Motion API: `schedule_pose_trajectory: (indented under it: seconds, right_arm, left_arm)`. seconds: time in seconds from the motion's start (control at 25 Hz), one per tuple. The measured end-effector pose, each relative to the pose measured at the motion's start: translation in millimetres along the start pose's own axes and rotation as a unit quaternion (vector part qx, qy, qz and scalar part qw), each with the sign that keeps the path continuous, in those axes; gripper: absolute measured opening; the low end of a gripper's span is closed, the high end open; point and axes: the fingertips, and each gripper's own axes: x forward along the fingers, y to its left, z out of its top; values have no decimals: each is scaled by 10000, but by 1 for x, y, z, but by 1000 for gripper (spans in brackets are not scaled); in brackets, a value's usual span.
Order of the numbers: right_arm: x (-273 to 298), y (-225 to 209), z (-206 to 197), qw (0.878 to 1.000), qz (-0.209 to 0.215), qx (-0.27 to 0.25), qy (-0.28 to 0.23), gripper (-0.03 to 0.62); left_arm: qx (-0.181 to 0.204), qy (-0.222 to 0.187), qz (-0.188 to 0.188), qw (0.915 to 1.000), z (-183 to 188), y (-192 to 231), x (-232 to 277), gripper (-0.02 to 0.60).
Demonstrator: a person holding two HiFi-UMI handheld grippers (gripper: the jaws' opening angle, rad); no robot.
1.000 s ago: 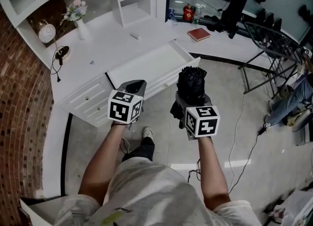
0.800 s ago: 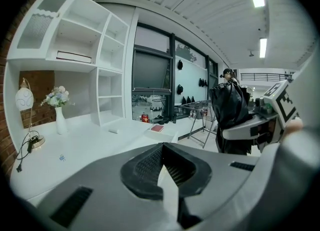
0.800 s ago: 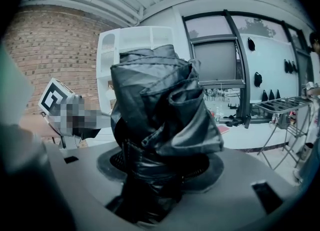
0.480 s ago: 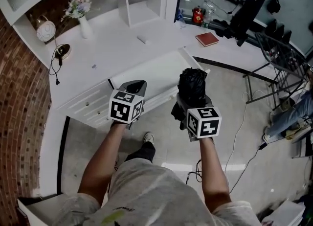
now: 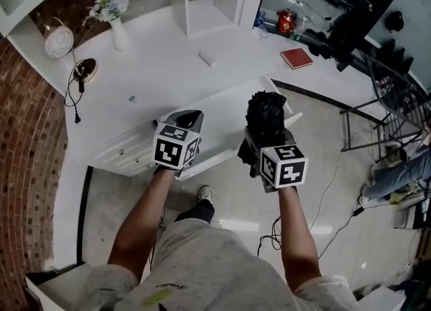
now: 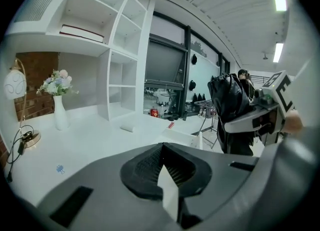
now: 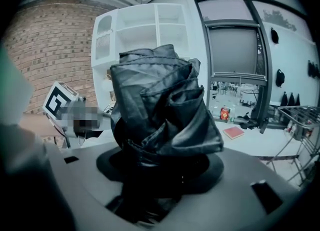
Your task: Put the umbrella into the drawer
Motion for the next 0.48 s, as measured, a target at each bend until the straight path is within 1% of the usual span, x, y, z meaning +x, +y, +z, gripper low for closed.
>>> schedule_pose_trajectory:
  seconds: [0.16, 0.48]
  right_arm:
    - [21, -2, 4, 9998, 98, -13, 200, 249]
    - [46, -9, 10, 9983, 145, -115, 547, 250]
  left_arm:
    - [-77, 60, -36, 9999, 1, 18, 17, -3]
    - [-145, 150, -151, 9997, 4, 37, 46, -3]
